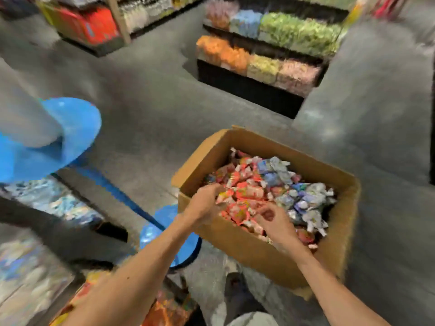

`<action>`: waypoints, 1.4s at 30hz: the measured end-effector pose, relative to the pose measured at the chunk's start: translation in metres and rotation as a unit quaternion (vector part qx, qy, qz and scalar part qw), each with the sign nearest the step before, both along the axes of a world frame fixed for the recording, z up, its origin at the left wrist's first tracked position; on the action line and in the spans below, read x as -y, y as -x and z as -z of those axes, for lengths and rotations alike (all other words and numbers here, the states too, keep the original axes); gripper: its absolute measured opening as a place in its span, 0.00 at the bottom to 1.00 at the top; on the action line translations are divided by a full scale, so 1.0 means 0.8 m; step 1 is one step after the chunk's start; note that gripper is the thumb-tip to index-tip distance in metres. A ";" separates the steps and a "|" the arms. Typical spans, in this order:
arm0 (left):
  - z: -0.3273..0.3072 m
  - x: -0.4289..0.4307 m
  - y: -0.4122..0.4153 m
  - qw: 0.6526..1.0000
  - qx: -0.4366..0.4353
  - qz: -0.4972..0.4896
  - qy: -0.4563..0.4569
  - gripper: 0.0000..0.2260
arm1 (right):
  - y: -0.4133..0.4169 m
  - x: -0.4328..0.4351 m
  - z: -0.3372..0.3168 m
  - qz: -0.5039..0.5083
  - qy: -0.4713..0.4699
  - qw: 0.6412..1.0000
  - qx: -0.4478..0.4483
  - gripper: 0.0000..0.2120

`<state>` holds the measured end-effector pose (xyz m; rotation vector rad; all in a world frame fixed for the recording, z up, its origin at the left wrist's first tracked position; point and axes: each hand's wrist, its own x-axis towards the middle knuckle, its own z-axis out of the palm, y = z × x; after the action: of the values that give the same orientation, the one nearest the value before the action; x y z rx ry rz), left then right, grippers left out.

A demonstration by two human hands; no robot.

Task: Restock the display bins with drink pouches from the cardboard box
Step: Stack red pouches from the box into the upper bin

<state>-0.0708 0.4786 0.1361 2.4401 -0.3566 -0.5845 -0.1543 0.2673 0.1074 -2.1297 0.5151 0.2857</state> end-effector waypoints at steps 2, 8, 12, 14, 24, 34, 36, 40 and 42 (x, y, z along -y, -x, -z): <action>0.023 0.019 -0.033 0.999 -0.027 -0.025 -0.007 0.23 | -0.034 0.019 0.029 -0.019 0.030 0.998 -0.042 0.07; 0.117 0.057 -0.091 0.978 -0.172 -0.108 -0.047 0.38 | -0.121 0.044 0.090 -0.131 0.128 0.978 -0.100 0.23; 0.164 0.072 -0.102 0.959 -0.231 -0.153 -0.060 0.43 | -0.147 0.050 0.130 -0.289 0.223 0.929 -0.068 0.33; 0.186 0.076 -0.103 0.951 -0.255 -0.158 -0.078 0.52 | -0.152 0.047 0.152 -0.335 0.275 0.899 -0.064 0.40; 0.230 0.103 -0.105 0.930 -0.237 -0.150 -0.239 0.57 | -0.158 0.027 0.208 -0.389 0.417 0.819 -0.066 0.40; 0.227 0.078 -0.115 0.948 -0.227 -0.130 -0.182 0.31 | -0.176 0.025 0.208 -0.442 0.403 0.798 -0.069 0.31; 0.227 0.074 -0.108 0.954 -0.243 -0.092 -0.148 0.27 | -0.183 0.022 0.205 -0.450 0.420 0.785 -0.071 0.30; 0.223 0.062 -0.107 0.965 -0.221 -0.052 -0.128 0.26 | -0.198 0.030 0.199 -0.478 0.380 0.788 -0.079 0.29; 0.218 0.058 -0.112 0.969 -0.218 -0.058 -0.105 0.26 | -0.208 0.036 0.196 -0.477 0.357 0.798 -0.091 0.31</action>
<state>0.0192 0.4322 -0.0380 2.4169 0.0317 -1.1247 0.0122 0.2381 -0.0491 -2.9842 -0.5175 0.9904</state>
